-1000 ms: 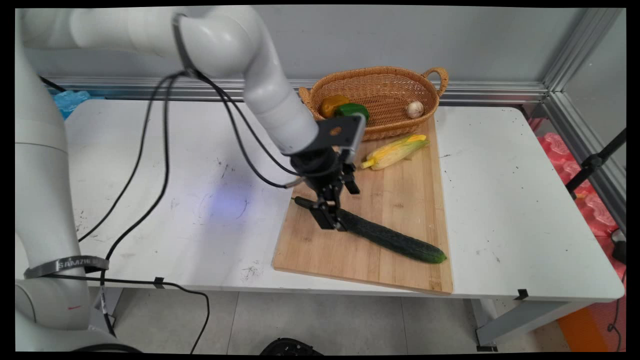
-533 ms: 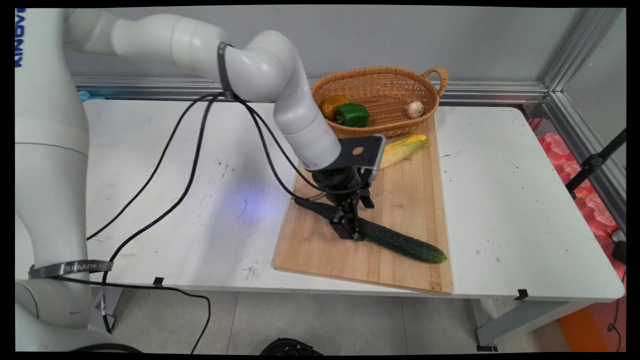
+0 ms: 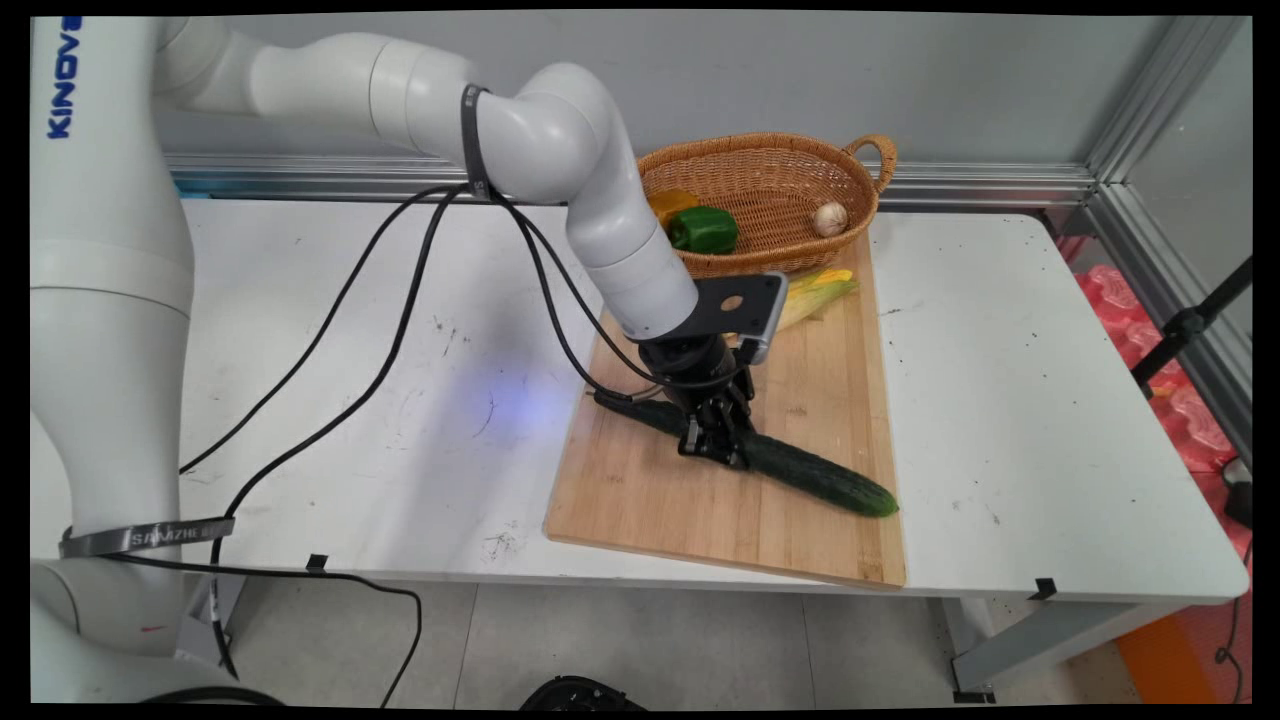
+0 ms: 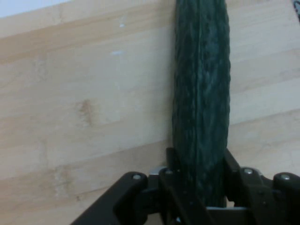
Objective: Place the picked object in the vegetable basket
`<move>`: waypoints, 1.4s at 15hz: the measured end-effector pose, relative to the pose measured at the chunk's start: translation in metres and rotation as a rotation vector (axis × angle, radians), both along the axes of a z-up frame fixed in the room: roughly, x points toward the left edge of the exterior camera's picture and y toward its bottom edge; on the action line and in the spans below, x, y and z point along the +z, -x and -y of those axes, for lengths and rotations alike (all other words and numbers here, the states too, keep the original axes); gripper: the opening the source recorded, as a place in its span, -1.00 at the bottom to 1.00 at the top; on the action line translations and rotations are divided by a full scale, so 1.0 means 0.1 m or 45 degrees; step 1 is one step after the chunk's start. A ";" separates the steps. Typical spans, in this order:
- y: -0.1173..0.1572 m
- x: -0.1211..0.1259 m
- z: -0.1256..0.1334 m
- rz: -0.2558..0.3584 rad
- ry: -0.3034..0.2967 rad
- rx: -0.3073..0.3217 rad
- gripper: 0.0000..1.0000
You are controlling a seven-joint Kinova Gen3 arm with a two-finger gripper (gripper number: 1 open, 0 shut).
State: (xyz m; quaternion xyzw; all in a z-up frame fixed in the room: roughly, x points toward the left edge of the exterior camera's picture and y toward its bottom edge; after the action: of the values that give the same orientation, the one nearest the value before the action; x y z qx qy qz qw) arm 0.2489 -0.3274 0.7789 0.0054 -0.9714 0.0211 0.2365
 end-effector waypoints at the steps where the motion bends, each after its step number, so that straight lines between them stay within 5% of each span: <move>1: 0.00 0.04 0.00 -0.002 0.003 -0.004 -1.00; 6: -0.02 0.41 0.03 -0.017 0.014 0.025 -1.00; 12: -0.27 1.08 0.20 -0.052 0.061 0.256 -1.00; 21: -0.65 1.65 1.01 -0.069 0.251 0.441 -1.00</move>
State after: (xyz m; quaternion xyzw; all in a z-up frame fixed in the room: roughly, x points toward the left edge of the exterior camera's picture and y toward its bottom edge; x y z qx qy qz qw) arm 0.3135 -0.4282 0.9444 0.1500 -0.9425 0.1562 0.2545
